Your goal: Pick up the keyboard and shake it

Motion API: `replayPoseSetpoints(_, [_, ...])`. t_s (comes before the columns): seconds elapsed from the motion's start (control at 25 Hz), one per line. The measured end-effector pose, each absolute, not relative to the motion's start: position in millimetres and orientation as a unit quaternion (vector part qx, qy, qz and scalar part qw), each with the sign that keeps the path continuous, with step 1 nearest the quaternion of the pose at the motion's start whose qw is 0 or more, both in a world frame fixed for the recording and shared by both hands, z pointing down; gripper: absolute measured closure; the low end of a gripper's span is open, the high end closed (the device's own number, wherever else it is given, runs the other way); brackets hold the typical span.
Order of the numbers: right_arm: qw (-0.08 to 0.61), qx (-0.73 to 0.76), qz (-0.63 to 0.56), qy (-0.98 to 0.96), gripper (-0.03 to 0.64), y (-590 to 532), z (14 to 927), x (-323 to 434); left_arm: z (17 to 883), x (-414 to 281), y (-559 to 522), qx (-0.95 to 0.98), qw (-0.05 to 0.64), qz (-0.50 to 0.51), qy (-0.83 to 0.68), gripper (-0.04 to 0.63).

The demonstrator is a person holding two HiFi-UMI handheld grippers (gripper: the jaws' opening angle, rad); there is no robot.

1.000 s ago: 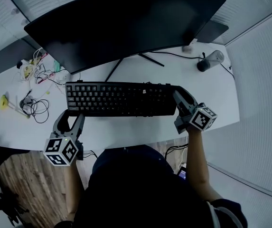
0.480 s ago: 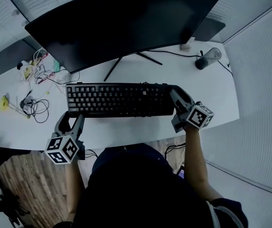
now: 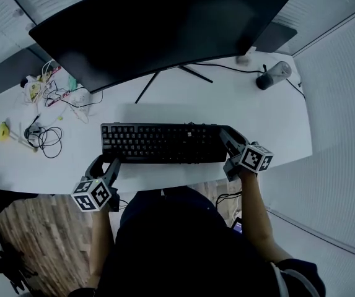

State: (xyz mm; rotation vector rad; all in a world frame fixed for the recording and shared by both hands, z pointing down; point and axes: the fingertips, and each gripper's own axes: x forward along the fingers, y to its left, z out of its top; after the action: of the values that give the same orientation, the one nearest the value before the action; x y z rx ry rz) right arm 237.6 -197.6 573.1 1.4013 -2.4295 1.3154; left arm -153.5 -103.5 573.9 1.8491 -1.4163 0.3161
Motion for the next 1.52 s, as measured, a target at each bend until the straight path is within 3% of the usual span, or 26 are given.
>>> replayPoseSetpoints(0.8, [0.09,0.439,0.433,-0.782,0.428,-269.0,618.9,223.5,636.2,-153.0,-130.1,0.701,0.439,0.15,-0.542,0.301])
replayPoseSetpoints(1.52, [0.139,0.457,0.42,-0.771,0.42,-291.3,646.5,216.3,655.4,-157.4,-137.9,0.692,0.445,0.177,-0.541,0.301])
